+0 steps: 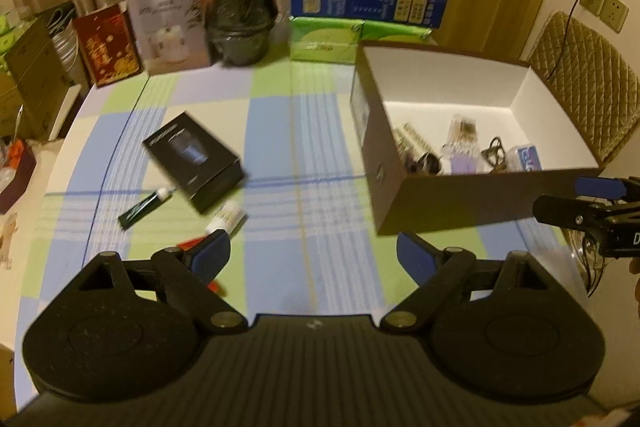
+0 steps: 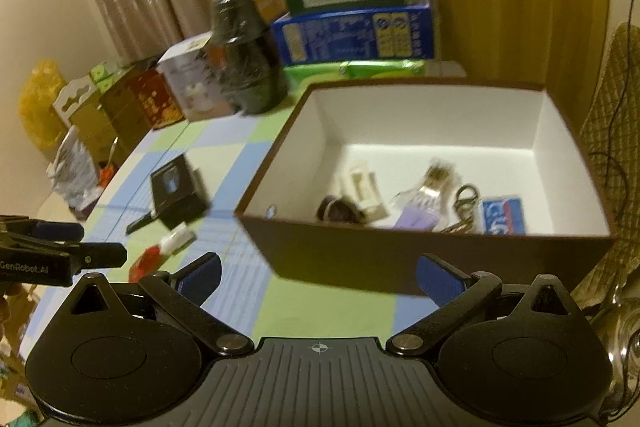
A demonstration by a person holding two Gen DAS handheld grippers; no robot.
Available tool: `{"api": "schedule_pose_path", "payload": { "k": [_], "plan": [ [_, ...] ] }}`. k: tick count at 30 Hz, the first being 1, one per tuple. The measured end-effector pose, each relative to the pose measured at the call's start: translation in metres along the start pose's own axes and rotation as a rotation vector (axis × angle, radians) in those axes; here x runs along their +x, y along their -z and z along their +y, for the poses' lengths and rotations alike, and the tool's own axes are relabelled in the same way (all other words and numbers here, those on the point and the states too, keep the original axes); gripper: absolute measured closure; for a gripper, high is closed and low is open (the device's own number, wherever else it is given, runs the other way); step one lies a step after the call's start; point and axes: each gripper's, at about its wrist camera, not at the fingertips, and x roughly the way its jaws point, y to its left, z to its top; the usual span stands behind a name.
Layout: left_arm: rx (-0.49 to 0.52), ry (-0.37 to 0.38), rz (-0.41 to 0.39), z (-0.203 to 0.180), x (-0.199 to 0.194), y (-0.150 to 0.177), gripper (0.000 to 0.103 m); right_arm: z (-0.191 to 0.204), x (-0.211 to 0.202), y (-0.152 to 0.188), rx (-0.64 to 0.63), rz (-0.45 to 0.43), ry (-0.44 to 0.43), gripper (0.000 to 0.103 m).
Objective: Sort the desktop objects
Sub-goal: 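Withdraw both tools from the box toward the remaining table items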
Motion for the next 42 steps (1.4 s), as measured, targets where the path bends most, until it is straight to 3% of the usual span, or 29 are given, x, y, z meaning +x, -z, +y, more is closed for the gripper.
{"api": "schedule_pose_path", "payload": {
  "k": [19,34,42],
  "plan": [
    [-0.079,-0.061,0.074,0.054,-0.013,0.048,0.015,0.064,0.04,0.028,-0.064,0.134,-0.095,0.002],
    [-0.153,-0.11,0.081,0.096,-0.021,0.063,0.015,0.108,0.072,0.033,-0.126,0.183,-0.143,0.002],
    [-0.176,-0.131,0.091,0.119,-0.017,0.066,0.015,0.127,0.097,0.033,-0.149,0.161,-0.162,0.002]
  ]
}}
